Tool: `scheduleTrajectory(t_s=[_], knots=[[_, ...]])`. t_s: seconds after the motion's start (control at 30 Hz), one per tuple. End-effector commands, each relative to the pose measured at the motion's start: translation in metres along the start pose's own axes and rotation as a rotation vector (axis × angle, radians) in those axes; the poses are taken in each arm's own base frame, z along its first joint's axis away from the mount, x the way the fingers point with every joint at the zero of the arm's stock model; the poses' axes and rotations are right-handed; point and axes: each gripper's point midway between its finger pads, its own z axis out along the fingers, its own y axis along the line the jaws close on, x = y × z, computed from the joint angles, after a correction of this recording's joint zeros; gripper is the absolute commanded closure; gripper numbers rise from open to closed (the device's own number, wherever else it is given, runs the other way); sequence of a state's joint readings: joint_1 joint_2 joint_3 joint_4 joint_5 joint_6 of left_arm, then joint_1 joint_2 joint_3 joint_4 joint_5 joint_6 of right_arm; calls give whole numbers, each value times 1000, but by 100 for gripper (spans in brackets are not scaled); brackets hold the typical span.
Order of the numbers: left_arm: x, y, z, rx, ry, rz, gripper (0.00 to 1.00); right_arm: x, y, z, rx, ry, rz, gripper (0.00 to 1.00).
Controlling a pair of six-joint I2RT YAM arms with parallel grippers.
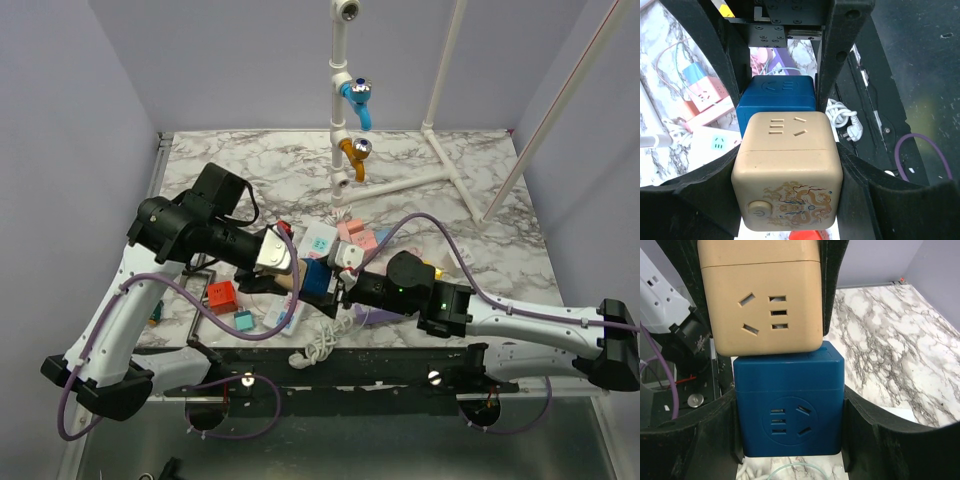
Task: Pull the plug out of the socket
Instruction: Remove the plug from the socket.
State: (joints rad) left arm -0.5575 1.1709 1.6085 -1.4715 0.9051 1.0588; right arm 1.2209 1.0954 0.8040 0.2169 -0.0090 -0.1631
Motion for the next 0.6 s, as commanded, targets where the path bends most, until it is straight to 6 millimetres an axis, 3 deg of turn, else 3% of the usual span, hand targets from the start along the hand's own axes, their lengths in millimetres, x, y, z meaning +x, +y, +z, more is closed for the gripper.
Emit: scheduleTrajectory(t_s=[0.0, 0.1, 0.33, 0.57], knots=[[-21, -38, -8, 96, -90, -72, 100, 97, -9, -20, 45, 394, -149, 99], [-15, -47, -4, 120, -99, -84, 100, 102, -6, -20, 8, 421, -254, 99], [-9, -65, 4, 183, -111, -94, 100, 87, -20, -18, 54, 373, -352, 99], [-10, -59, -4, 130, -65, 4, 100, 123, -20, -25, 96, 484, -269, 99]])
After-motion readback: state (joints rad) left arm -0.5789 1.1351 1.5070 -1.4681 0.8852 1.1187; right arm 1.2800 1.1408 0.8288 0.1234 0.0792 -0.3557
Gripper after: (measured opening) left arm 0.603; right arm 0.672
